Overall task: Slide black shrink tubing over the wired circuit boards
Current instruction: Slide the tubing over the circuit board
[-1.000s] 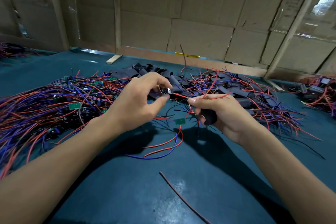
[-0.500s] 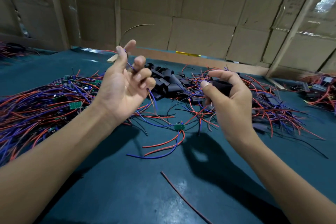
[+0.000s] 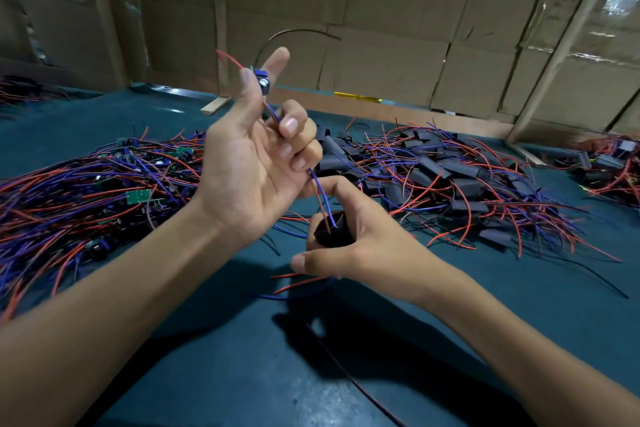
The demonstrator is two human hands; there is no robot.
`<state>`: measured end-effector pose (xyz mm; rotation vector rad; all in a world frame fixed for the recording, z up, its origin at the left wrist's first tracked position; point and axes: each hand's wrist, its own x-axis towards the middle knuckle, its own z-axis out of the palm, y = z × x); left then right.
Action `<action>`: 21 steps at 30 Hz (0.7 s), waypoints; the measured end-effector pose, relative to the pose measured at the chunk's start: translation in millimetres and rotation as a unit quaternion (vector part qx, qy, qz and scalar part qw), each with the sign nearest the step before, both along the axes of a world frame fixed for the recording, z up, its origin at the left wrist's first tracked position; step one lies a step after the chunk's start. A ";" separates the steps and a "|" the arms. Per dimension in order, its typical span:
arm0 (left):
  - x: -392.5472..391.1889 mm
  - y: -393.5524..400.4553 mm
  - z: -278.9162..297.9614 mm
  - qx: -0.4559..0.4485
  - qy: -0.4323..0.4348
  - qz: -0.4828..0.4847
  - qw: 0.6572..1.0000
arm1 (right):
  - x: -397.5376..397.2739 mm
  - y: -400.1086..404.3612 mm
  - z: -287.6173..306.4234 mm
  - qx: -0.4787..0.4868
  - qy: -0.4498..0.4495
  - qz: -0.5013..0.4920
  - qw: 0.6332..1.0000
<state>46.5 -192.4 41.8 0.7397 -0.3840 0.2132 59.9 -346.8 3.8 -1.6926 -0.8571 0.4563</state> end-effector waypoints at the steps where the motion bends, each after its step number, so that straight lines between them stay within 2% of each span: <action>1: -0.9 -2.1 -0.1 0.011 -0.002 0.004 1.000 | -1.2 0.7 0.3 0.010 0.015 0.007 1.000; 10: -2.4 4.0 4.6 0.041 -0.020 0.066 0.997 | -4.3 0.9 3.0 0.095 0.151 0.070 0.981; 21: -4.1 3.2 4.3 0.055 -0.032 0.078 0.995 | -5.0 0.9 1.1 0.096 0.208 0.104 0.968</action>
